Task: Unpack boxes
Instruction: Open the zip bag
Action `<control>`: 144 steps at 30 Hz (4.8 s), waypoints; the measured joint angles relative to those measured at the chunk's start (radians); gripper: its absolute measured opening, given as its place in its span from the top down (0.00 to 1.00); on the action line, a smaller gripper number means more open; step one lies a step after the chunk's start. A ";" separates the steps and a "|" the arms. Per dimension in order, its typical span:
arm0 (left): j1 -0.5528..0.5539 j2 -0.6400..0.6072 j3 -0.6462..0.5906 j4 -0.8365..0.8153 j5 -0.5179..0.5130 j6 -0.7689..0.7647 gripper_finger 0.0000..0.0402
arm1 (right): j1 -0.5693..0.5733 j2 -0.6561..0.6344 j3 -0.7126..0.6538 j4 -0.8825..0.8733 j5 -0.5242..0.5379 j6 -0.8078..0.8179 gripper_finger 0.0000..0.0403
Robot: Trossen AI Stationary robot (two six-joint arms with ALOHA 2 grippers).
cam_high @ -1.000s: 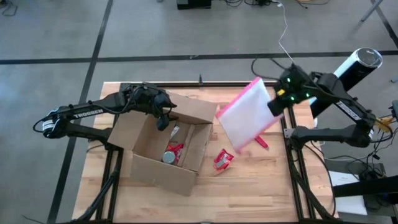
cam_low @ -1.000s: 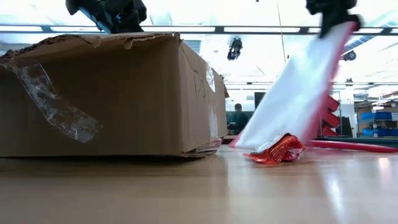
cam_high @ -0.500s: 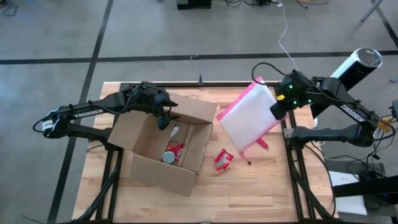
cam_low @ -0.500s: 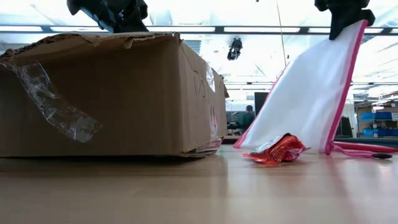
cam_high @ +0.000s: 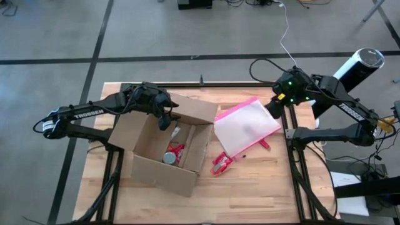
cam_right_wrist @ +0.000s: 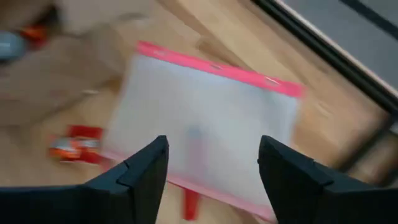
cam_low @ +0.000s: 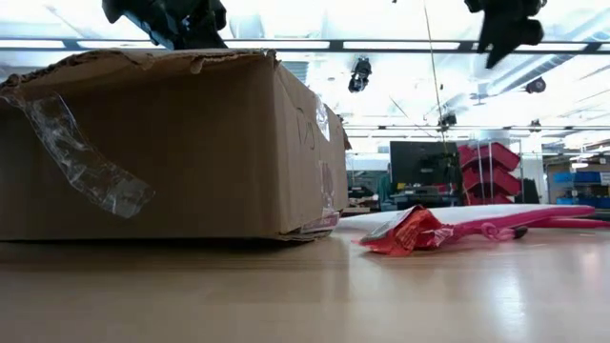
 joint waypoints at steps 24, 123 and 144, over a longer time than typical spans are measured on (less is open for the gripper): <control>0.000 0.000 0.000 0.001 0.001 -0.016 0.32 | 0.628 0.225 -0.543 0.442 0.141 -0.108 0.39; -0.172 0.254 0.145 0.365 -0.082 0.307 0.32 | 0.558 0.391 0.175 0.233 0.533 -0.100 1.00; -0.171 0.392 0.221 0.295 -0.076 0.300 0.32 | 0.527 0.393 0.128 0.218 0.314 -0.038 0.97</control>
